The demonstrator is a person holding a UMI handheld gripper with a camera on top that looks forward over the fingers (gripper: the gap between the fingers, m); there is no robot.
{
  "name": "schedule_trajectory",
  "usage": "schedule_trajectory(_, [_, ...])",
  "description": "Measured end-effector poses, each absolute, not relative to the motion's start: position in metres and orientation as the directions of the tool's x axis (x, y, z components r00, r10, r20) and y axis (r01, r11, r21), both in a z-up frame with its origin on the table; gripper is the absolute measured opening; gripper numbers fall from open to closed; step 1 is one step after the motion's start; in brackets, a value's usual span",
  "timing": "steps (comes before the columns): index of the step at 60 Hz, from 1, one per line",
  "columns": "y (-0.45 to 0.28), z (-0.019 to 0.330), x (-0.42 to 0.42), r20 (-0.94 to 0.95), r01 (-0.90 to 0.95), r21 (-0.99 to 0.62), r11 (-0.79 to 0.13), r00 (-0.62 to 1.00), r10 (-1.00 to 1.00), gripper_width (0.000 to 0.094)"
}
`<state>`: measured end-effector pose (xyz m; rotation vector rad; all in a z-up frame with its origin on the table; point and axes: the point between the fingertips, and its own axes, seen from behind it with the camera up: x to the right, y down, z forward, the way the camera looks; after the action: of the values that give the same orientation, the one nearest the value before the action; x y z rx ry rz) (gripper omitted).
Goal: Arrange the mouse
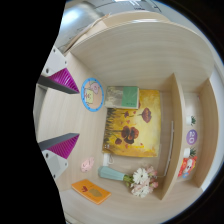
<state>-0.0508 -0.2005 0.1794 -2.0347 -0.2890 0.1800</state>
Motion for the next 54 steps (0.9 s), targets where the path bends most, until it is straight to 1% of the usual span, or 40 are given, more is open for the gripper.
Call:
schedule_trajectory(8, [-0.199,0.140,-0.022,0.017,0.141,-0.852,-0.505,0.970,0.243,0.0791])
schedule_trajectory(11, [-0.192,0.117,-0.004,0.024,0.138,-0.840,-0.525,0.975,0.219,0.0791])
schedule_trajectory(20, [-0.181,0.064,0.064,0.046,0.109,-0.778,-0.619,0.992,0.116,0.0790])
schedule_trajectory(27, [-0.156,0.032,0.115,0.067,0.077,-0.750,-0.657,0.997,0.041,0.0785])
schedule_trajectory(32, [-0.130,0.022,0.140,0.079,0.065,-0.737,-0.673,0.997,0.009,0.0785])
schedule_trajectory(40, [-0.075,0.008,0.172,0.082,0.051,-0.740,-0.671,0.997,-0.015,0.0788])
schedule_trajectory(54, [0.010,-0.006,0.206,0.097,0.057,-0.720,-0.692,0.995,-0.019,0.0788])
